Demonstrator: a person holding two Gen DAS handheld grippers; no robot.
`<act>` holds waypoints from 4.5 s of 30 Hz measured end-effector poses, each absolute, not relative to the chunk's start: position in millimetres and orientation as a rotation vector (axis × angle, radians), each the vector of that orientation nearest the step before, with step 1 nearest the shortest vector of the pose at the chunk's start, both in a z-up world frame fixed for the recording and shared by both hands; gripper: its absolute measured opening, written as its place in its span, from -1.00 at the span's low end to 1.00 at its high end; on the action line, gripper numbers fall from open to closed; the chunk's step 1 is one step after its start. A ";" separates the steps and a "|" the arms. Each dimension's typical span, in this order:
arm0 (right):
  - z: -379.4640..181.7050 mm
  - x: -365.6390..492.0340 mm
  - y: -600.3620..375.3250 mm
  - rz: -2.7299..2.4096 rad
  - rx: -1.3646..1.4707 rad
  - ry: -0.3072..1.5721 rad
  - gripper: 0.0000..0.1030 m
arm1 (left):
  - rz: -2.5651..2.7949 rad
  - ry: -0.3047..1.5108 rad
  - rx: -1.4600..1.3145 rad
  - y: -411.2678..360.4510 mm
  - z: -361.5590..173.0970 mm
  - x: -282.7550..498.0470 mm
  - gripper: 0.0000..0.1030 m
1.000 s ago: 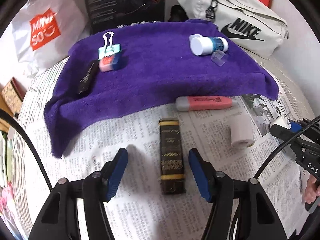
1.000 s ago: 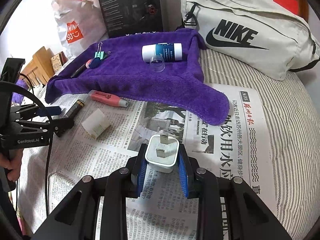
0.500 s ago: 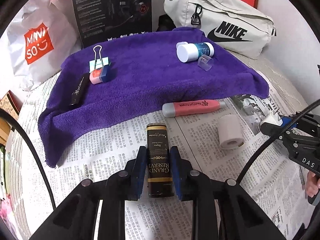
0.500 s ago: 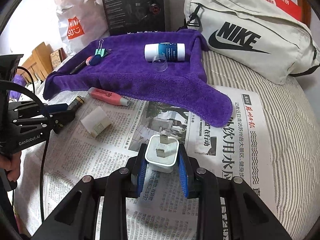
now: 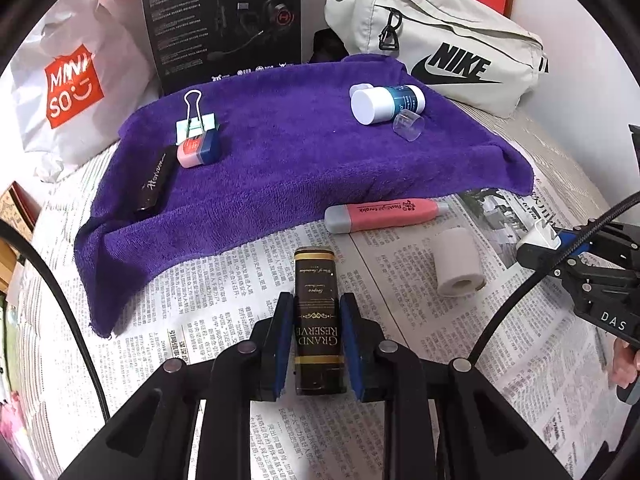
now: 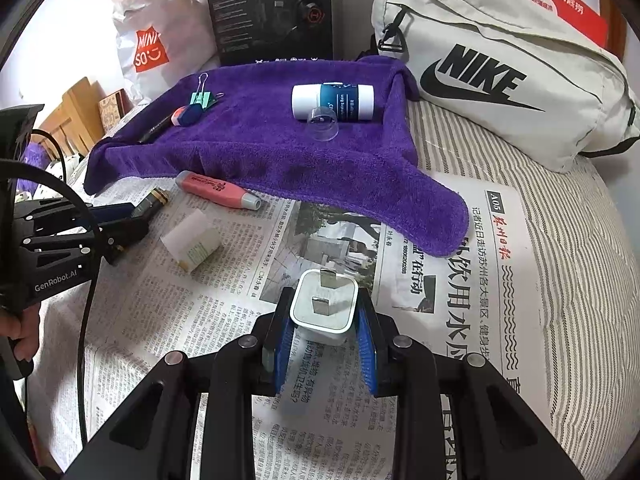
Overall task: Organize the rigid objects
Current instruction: 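Carry the tube in the left gripper and the plug in the right gripper onto the towel, then open the right gripper to drop the plug while the left gripper releases the tube on the towel, then move the right gripper to the white tape roll while the left gripper withdraws from the towel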
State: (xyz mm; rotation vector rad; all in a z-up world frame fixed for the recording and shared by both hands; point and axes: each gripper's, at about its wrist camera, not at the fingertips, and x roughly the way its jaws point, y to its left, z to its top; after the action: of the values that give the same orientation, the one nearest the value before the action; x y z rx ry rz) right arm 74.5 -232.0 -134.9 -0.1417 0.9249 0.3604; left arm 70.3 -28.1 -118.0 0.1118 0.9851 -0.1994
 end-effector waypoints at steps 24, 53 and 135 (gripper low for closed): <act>-82.3 96.9 -214.0 0.427 -0.138 0.849 -0.44 | -0.183 0.913 0.041 17.4 -63.4 85.6 -0.56; -107.2 190.2 -190.0 0.379 -0.143 0.995 -0.44 | -0.204 0.967 0.024 34.0 -71.8 168.1 -0.56; -130.3 84.4 -159.0 0.565 -0.331 0.858 0.11 | -0.093 0.977 -0.050 51.3 -75.1 64.4 -0.10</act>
State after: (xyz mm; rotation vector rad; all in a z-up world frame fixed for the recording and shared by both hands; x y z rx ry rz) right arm 84.4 -159.0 -130.3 -0.3309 0.8579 0.5654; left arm 64.4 51.3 -75.1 -0.0496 0.9769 -0.0934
